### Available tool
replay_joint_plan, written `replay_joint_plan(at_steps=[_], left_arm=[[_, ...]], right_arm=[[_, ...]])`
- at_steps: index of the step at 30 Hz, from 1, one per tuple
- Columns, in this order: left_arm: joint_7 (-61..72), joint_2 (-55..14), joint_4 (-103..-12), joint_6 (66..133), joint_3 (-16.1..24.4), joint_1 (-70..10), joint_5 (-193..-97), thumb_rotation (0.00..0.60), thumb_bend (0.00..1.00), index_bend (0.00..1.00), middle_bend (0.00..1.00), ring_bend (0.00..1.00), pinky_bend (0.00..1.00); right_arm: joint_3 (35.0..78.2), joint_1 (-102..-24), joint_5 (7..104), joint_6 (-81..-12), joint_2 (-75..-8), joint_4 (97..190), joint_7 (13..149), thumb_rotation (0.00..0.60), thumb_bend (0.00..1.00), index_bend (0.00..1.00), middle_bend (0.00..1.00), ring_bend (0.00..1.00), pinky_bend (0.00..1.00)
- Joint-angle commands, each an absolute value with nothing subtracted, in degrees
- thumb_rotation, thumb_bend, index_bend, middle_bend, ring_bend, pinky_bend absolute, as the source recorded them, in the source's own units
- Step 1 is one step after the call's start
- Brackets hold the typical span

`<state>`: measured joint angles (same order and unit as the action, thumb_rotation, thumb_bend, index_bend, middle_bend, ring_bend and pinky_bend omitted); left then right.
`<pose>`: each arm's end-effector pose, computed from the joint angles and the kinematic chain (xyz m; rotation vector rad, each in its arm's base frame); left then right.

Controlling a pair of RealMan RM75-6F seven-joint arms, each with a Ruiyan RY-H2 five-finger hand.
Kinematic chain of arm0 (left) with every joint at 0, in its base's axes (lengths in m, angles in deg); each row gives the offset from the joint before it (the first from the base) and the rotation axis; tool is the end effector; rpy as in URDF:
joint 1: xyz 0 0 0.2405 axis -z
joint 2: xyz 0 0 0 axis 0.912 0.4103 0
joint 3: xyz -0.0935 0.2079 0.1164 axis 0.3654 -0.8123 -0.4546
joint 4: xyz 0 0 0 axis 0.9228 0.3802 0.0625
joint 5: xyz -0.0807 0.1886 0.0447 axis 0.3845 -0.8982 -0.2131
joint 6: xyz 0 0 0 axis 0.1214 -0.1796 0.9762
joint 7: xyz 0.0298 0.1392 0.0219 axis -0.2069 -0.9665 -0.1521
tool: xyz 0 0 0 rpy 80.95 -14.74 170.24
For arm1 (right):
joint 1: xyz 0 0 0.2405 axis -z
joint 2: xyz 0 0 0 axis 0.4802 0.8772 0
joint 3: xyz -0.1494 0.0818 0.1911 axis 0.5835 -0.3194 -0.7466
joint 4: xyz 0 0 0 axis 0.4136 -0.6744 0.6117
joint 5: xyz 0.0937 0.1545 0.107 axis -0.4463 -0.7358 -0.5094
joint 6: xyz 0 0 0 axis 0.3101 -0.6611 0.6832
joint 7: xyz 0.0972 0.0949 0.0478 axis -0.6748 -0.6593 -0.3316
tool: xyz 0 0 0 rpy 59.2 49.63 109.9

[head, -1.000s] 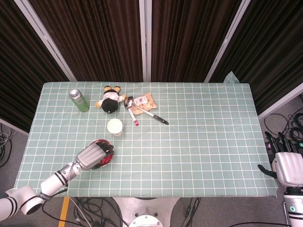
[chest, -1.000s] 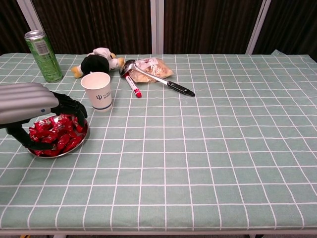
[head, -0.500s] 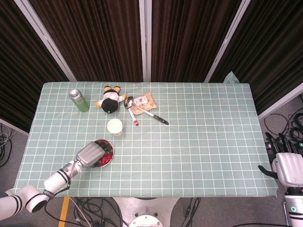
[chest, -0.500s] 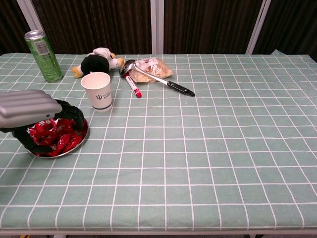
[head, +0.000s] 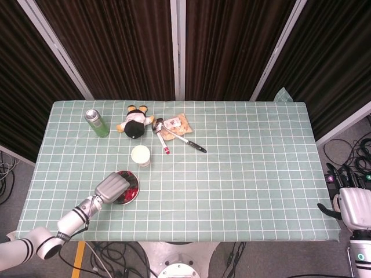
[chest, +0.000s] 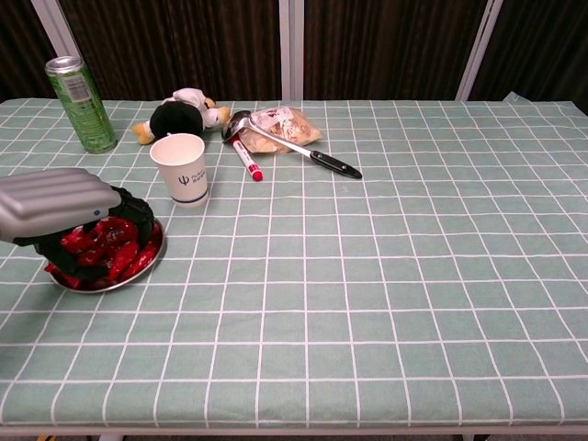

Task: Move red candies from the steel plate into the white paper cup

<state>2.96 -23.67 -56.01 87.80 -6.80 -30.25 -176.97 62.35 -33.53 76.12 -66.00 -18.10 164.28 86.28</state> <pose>-0.2377 0.2939 -0.0259 -2.2147 -0.7422 -0.7362 -0.3119 -0.1865 0.1810 1.3788 -0.8539 0.8187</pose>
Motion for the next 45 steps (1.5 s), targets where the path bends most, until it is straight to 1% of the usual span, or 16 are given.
replay_joint_plan(at_steps=[1,5,7,15,17,20,24,29,36,40,45], left_arm=[[4.6,-24.8,-54.1,88.4,-7.1,-30.1,-177.4,0.6,0.37,0.51,0.45,0.38,0.65],[6.8,-25.8,-52.3,89.4,-7.4,-30.0,-177.6,0.6,0.43,0.52,0.5,0.43,0.72],[7.7,-26.2,-51.5,89.9,-7.5,-30.0,-177.8,0.6,0.45,0.54,0.53,0.47,0.77],[10.7,-27.1,-49.6,90.4,-7.9,-29.5,-177.8,0.6,0.46,0.59,0.65,0.63,0.9],[11.3,-27.2,-49.1,90.7,-7.9,-29.4,-177.9,0.6,0.48,0.61,0.68,0.67,0.93],[12.5,-27.3,-48.6,91.4,-7.7,-29.4,-177.8,0.6,0.5,0.63,0.71,0.7,0.95],[14.1,-26.8,-48.7,92.4,-7.4,-29.3,-177.5,0.6,0.53,0.64,0.73,0.72,0.97],[15.0,-25.2,-50.4,93.5,-6.5,-29.1,-177.0,0.6,0.53,0.65,0.74,0.73,0.98],[15.5,-21.7,-54.7,93.5,-2.8,-26.8,-175.2,0.6,0.53,0.65,0.74,0.73,0.98],[15.7,-21.0,-56.1,91.8,-0.3,-24.4,-173.7,0.6,0.53,0.65,0.74,0.73,0.98],[12.8,-21.9,-54.5,87.0,2.4,-20.8,-170.5,0.6,0.53,0.65,0.74,0.73,0.98]], right_arm=[[62.3,-33.6,76.1,-65.9,-18.1,164.2,86.2,0.6,0.02,0.05,0.23,0.04,0.15],[62.3,-33.7,75.9,-65.7,-18.0,164.2,86.1,0.6,0.02,0.05,0.23,0.04,0.15],[62.3,-33.7,75.8,-65.5,-18.0,164.3,86.1,0.6,0.02,0.05,0.23,0.04,0.15],[62.3,-33.7,75.7,-65.5,-17.9,164.1,85.7,0.6,0.02,0.05,0.23,0.04,0.15],[62.3,-33.7,75.6,-65.4,-17.9,164.1,85.6,0.6,0.02,0.06,0.23,0.04,0.15],[62.3,-33.7,75.6,-65.4,-17.8,164.0,85.4,0.6,0.02,0.06,0.23,0.04,0.15],[62.3,-33.5,75.6,-65.6,-17.7,163.9,85.1,0.6,0.02,0.06,0.23,0.04,0.15],[62.3,-33.5,75.8,-65.7,-17.7,163.8,84.8,0.6,0.02,0.06,0.23,0.04,0.15],[62.4,-33.4,76.3,-66.1,-17.6,163.6,84.3,0.6,0.02,0.06,0.23,0.04,0.15],[62.4,-33.3,76.4,-66.3,-17.5,163.6,84.1,0.6,0.02,0.06,0.23,0.04,0.15],[62.4,-33.1,76.4,-66.5,-17.3,163.5,83.7,0.6,0.02,0.06,0.23,0.04,0.15]])
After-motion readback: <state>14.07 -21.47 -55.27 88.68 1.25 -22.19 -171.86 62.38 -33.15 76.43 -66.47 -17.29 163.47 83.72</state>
